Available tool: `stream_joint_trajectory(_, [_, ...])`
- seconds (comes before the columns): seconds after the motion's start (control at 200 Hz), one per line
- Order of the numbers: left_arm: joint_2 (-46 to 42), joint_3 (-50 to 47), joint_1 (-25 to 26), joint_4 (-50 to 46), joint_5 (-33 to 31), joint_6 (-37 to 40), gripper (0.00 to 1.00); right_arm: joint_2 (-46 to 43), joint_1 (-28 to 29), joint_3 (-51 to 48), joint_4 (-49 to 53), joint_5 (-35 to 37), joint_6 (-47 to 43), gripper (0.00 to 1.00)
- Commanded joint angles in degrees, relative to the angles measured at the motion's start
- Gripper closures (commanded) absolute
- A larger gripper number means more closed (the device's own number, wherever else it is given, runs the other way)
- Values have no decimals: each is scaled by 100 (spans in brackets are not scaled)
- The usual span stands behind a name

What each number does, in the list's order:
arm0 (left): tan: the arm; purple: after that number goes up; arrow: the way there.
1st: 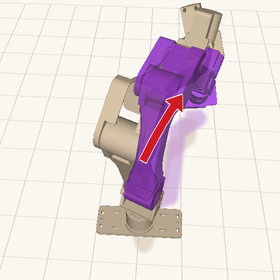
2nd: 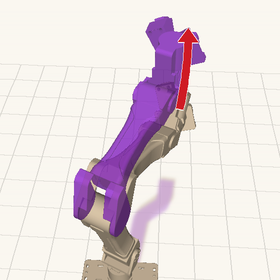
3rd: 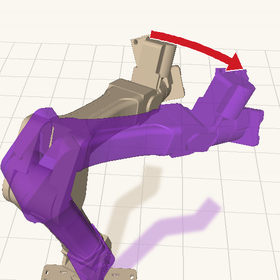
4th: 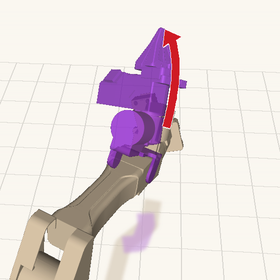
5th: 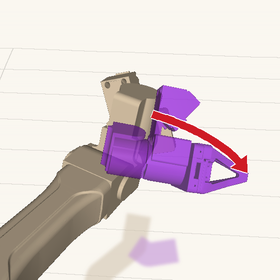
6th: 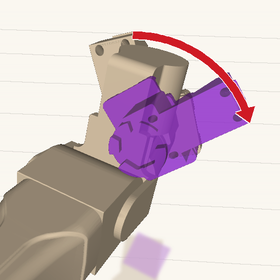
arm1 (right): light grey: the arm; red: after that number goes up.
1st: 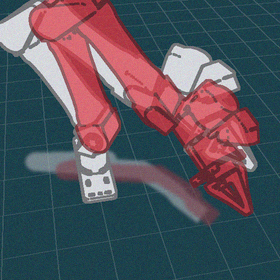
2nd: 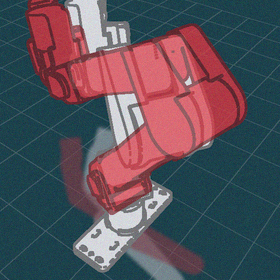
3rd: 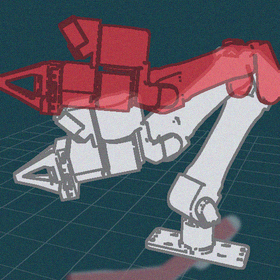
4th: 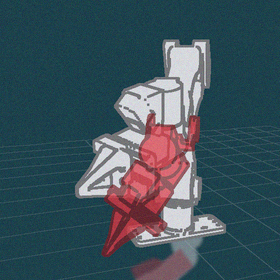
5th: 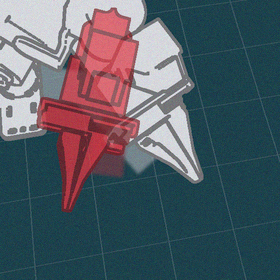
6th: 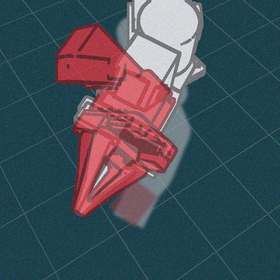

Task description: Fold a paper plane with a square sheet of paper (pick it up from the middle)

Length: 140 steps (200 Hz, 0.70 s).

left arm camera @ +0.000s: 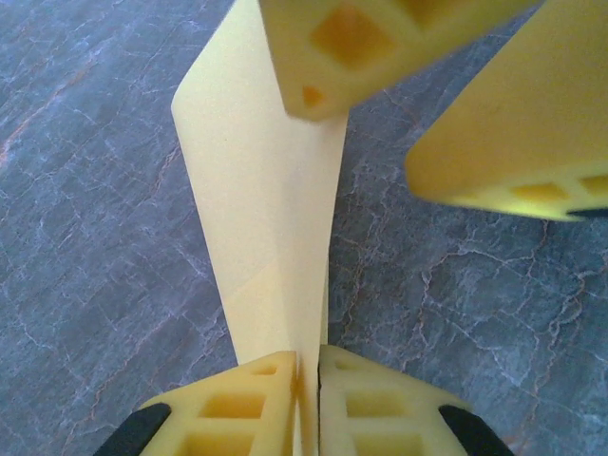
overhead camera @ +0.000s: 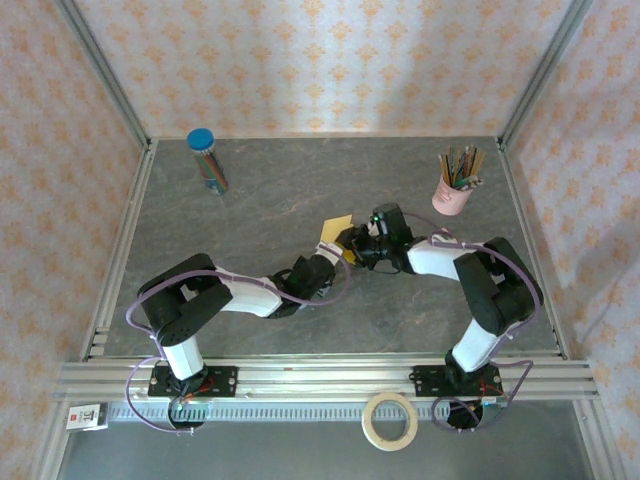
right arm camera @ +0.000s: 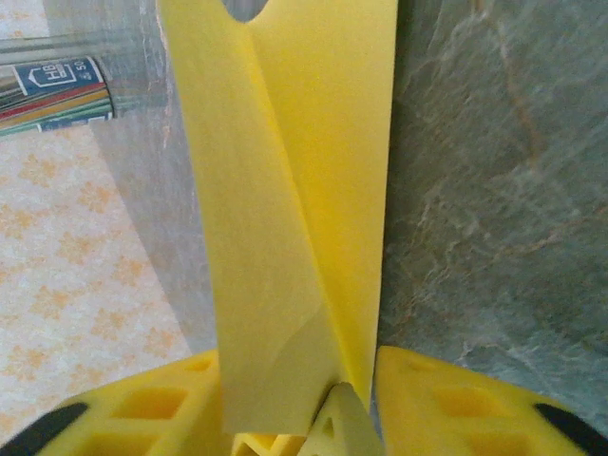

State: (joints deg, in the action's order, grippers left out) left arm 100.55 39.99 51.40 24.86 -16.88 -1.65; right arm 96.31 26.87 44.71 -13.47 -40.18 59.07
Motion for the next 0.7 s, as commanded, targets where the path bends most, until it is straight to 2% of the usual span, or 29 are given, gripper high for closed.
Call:
stream_joint_trajectory(0.0, [-20,-146,47,155,60,-154,86,-49,-172,152,278,225,-197,54])
stream_joint_trajectory(0.185, [21,-218,42,229,312,-307,86,-222,-456,117,454,460,-394,50])
stream_joint_trajectory(0.46, [165,-195,16,256,761,-525,88,-260,-543,73,644,711,-642,50])
stream_joint_trajectory(0.696, [102,-217,-240,241,1670,-781,90,-322,-549,75,793,974,-961,49])
